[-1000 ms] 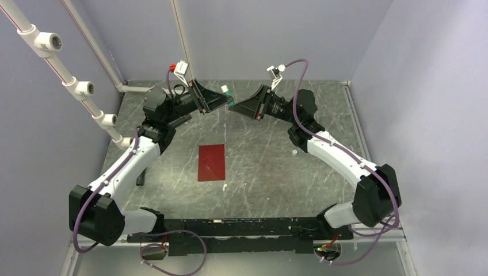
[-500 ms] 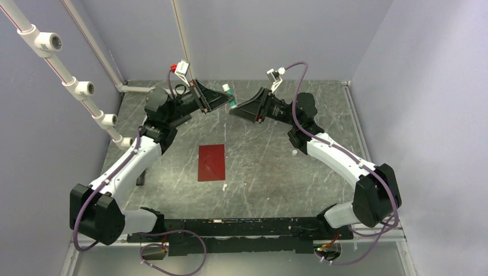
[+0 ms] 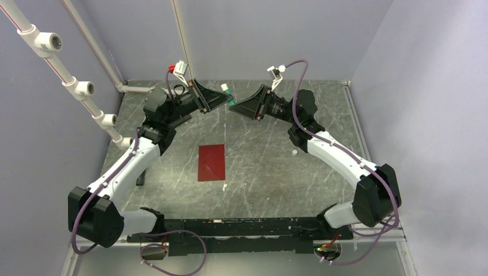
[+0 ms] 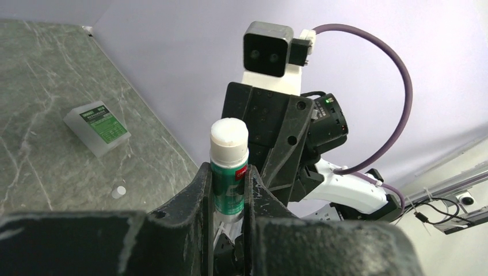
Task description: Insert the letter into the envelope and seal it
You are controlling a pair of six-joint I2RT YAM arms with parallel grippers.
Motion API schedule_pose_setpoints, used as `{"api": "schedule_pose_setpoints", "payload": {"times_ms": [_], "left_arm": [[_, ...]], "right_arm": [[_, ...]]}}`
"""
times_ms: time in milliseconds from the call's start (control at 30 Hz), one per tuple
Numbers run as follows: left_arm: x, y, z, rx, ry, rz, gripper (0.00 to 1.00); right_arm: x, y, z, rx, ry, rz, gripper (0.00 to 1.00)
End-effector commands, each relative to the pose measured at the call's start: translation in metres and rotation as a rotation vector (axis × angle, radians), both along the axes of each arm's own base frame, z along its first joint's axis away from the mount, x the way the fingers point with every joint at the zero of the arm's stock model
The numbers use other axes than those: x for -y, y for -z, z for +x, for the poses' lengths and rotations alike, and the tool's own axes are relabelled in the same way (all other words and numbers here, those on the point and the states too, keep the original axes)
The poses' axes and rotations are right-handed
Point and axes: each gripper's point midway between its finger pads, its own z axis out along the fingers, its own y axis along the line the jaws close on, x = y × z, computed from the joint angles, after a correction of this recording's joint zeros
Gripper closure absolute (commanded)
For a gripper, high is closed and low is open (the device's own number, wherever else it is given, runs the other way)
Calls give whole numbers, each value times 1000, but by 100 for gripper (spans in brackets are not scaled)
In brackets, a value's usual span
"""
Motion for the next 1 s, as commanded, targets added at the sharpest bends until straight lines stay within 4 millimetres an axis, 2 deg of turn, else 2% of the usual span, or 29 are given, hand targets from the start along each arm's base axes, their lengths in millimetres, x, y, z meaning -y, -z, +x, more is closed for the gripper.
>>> {"api": "schedule_pose_setpoints", "payload": {"times_ms": [0,133,167,333,433,500,600,667,800,967], "left_arm": [[-5,-21,-9,70,-22,-13,98],[-6,-22,-8,68,-30,-14,97],[-6,-23,-8,67,-31,-16,98],[-8,-24,-4,43,-56,-13,97],[-12,-19,3,-8,-105,17,98],[-20,-7,15,-64,-190,63,98],[-39,31,35,-217,-358,182,97],[-48,46,43,-255,-425,227,98],[-60,61,54,-353,-511,282,97],[-71,69,61,-450,-591,300,97]], "right_arm": [[1,-29,2,112,24,24,64],[2,-29,0,112,20,32,66],[2,-29,1,114,21,27,73],[2,-21,5,146,44,-46,90],[4,-10,17,194,108,-154,100],[6,2,31,276,192,-289,100],[7,13,53,425,363,-483,100],[4,23,63,482,419,-588,100],[-4,37,82,609,567,-791,100],[-15,46,87,675,671,-929,100]]}}
